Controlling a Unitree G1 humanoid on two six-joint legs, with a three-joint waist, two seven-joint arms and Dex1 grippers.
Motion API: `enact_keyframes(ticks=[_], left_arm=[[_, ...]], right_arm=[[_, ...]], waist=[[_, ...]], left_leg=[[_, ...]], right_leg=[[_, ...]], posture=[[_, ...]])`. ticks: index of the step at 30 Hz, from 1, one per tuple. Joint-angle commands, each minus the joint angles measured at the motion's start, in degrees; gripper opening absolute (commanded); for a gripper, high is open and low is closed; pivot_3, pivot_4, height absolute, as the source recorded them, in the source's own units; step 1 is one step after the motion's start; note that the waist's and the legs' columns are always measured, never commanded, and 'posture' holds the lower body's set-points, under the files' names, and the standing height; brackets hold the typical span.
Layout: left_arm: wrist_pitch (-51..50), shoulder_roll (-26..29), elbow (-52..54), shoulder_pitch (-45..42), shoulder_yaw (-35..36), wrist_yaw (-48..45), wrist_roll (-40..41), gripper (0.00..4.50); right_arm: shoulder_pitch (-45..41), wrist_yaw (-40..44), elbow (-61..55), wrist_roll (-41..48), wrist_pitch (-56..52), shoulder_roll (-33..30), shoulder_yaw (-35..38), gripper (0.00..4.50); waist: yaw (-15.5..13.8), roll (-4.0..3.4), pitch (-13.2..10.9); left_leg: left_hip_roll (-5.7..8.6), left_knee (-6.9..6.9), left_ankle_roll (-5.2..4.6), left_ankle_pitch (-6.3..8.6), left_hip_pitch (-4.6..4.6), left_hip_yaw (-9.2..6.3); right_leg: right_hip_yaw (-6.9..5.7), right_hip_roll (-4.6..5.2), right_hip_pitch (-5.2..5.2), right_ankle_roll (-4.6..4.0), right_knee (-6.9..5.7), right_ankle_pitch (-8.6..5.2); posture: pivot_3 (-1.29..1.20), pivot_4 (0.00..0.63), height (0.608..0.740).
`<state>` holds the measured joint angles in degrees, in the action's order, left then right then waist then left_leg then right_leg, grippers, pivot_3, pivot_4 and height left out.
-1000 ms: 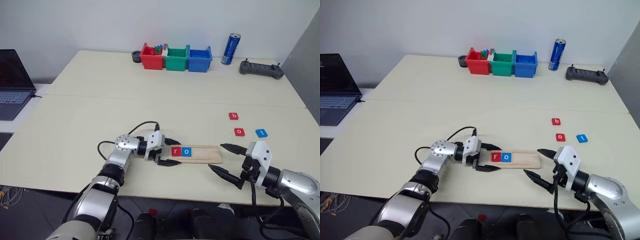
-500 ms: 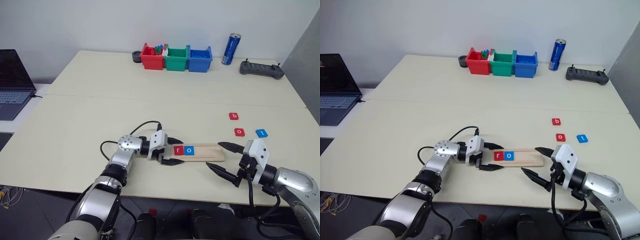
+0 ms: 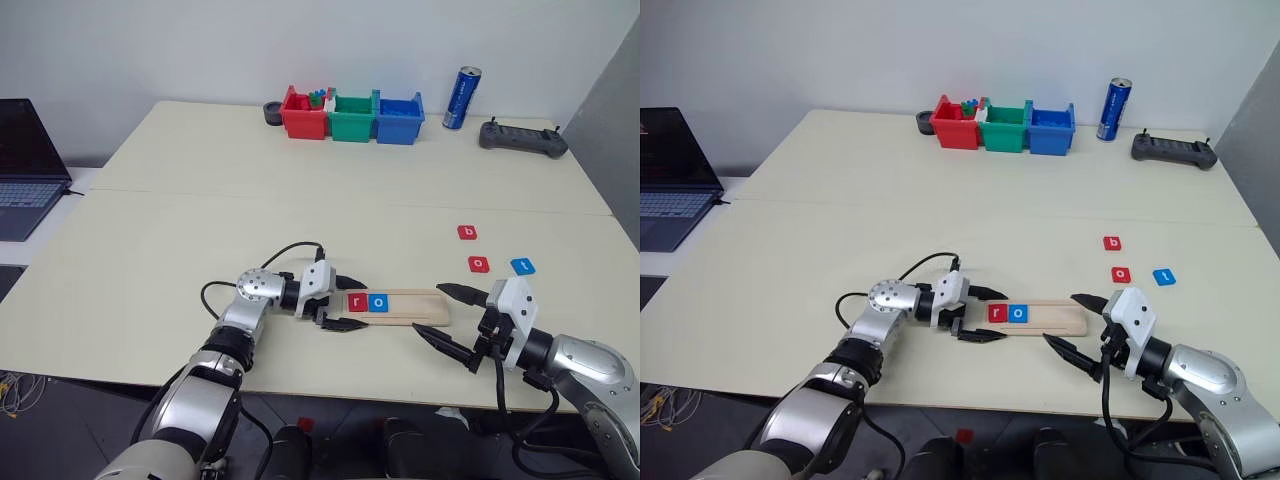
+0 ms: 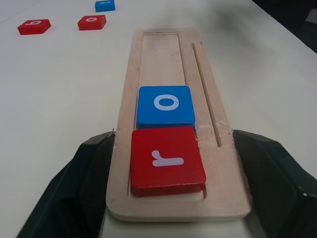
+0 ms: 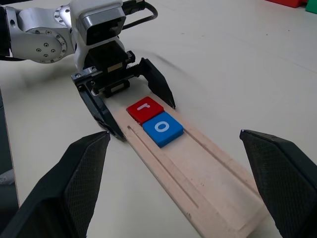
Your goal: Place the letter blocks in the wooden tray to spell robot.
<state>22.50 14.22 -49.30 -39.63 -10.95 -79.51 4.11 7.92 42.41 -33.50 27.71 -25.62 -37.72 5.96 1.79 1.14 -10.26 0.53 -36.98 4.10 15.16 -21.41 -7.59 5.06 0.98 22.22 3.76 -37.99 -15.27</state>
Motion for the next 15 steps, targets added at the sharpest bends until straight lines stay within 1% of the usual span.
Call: enact_keyframes(ticks=[1, 8, 15], left_arm=[[-0.6, -0.2, 0.1, -0.5, -0.7, -0.4, -0.3, 4.47], [-1.0, 0.0, 1.0, -1.2, -0.2, -0.6, 0.3, 4.47], [-4.8, 2.0, 6.2, -1.1, 1.0, -2.7, 2.7, 4.47]], right_arm=[[-0.8, 0.0, -0.6, 0.0, 1.1, 0.0, 0.7, 4.5], [-1.3, 0.1, -0.1, 0.0, 1.2, 0.0, 0.7, 4.5], [-1.4, 0.1, 0.1, 0.3, 1.1, -0.1, 1.3, 4.5]], waist=[[0.0, 0.0, 0.0], [0.0, 0.01, 0.0], [0.1, 0.04, 0.0]], left_leg=[[0.0, 0.0, 0.0, 0.0, 0.0, 0.0], [0.0, 0.0, 0.0, 0.0, 0.0, 0.0], [-0.02, 0.01, 0.0, 0.0, -0.03, -0.01]], right_leg=[[0.0, 0.0, 0.0, 0.0, 0.0, 0.0], [0.0, 0.0, 0.01, 0.15, 0.0, -0.09], [-0.01, -0.02, 0.04, 0.14, -0.01, -0.08]], posture=[[0.0, 0.15, 0.74], [0.0, 0.15, 0.74], [0.0, 0.15, 0.74]])
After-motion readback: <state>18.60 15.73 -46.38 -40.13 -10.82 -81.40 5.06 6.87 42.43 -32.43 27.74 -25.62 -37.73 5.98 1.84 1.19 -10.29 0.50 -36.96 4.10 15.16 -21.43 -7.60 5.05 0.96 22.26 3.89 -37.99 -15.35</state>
